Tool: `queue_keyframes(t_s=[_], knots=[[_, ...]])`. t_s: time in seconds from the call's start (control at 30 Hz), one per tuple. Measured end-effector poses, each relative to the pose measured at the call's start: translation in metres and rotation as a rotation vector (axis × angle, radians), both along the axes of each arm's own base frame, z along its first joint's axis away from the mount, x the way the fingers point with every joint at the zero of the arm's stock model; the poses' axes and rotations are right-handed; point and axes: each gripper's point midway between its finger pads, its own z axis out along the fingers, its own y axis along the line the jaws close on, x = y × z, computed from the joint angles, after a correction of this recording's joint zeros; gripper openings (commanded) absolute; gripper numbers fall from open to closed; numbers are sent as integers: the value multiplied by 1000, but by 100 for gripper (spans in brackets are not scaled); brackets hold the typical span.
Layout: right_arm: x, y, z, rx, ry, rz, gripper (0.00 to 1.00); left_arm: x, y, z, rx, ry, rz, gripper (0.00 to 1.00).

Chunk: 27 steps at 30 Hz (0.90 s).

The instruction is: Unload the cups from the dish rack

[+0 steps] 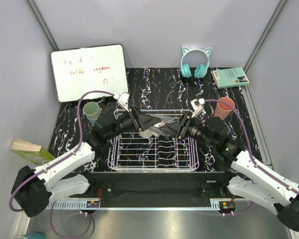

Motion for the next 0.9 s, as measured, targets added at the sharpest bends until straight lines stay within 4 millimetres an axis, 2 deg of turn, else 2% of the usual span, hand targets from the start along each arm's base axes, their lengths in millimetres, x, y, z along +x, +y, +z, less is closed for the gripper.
queue_keyframes(t_s=[0.07, 0.23, 0.37, 0.63, 0.73, 0.77, 0.87, 0.9], knots=[[6, -4, 0, 0, 0, -42, 48, 2, 5, -5, 5, 2, 17, 0], [24, -19, 1, 9, -7, -154, 48, -6, 9, -15, -20, 10, 10, 0], [28, -17, -1, 27, -6, -160, 46, -6, 8, -15, -47, 20, 8, 0], [34, -6, 8, 82, -23, -123, 45, -3, 4, -11, -81, 21, 5, 0], [34, 2, 9, 100, -19, -86, 33, -2, 1, -12, -90, 23, -6, 0], [36, 4, 9, 110, -11, -77, 20, -1, 0, -14, -89, 28, -6, 0], [37, 8, 11, 137, 7, -52, 0, 0, -1, -14, -97, 42, -11, 0], [35, 8, 13, 148, 7, -41, 0, -2, -2, -12, -105, 38, -18, 0]])
